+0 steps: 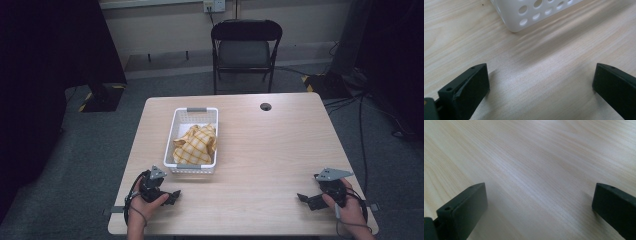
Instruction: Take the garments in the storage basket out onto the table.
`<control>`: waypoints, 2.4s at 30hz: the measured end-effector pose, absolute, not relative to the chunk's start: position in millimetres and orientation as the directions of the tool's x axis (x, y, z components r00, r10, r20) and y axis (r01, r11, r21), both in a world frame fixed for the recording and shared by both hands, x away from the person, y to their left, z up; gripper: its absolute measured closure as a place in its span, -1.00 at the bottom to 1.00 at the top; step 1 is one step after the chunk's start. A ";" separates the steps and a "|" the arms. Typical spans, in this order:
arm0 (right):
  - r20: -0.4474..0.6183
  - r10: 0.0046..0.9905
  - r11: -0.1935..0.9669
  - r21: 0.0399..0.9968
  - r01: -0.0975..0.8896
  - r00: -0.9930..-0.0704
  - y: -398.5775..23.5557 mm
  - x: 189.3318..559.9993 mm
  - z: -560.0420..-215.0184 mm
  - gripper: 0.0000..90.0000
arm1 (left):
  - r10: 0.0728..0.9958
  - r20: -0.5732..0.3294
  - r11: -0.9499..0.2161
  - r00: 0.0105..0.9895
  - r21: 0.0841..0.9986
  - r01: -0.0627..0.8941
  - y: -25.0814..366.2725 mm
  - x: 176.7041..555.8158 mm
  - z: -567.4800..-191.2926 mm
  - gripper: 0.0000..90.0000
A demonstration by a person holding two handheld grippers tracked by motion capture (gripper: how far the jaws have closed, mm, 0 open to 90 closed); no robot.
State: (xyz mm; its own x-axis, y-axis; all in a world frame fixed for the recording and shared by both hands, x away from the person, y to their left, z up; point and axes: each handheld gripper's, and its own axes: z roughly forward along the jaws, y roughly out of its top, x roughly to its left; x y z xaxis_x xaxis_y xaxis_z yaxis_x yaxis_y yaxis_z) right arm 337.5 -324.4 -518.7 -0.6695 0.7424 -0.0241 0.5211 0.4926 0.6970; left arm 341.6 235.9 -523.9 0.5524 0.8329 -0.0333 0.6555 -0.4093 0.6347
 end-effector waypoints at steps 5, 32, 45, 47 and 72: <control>-0.024 0.742 0.493 0.697 0.521 -0.670 -324.4 337.5 -518.7 -1.00 | 0.846 -0.046 -0.395 0.531 0.614 0.683 235.9 341.5 -520.8 -0.95; -0.024 0.742 0.493 0.697 0.521 -0.670 -324.4 337.5 -518.7 -1.00 | 0.847 -0.096 -0.342 0.523 0.655 0.674 227.4 353.5 -469.9 -0.92; -0.024 0.742 0.493 0.697 0.521 -0.670 -324.4 337.5 -518.7 -1.00 | 0.845 -0.087 -0.339 0.528 0.676 0.654 222.8 364.0 -451.3 -0.92; -0.024 0.742 0.492 0.697 0.521 -0.670 -324.4 337.5 -518.7 -1.00 | 0.842 -0.085 -0.340 0.533 0.682 0.647 218.6 367.7 -446.9 -0.92; -0.024 0.742 0.493 0.697 0.521 -0.670 -324.4 337.5 -518.7 -1.00 | 0.826 -0.083 -0.344 0.558 0.710 0.614 193.1 403.0 -431.3 -0.92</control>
State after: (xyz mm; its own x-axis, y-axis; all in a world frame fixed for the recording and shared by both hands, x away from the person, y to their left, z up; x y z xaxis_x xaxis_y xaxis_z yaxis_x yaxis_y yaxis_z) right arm 337.5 -324.4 -518.7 -0.6697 0.7423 -0.0243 0.5208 0.4927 0.6972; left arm 403.0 193.1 -431.3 0.5580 0.8257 -0.0832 0.6144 -0.3437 0.7102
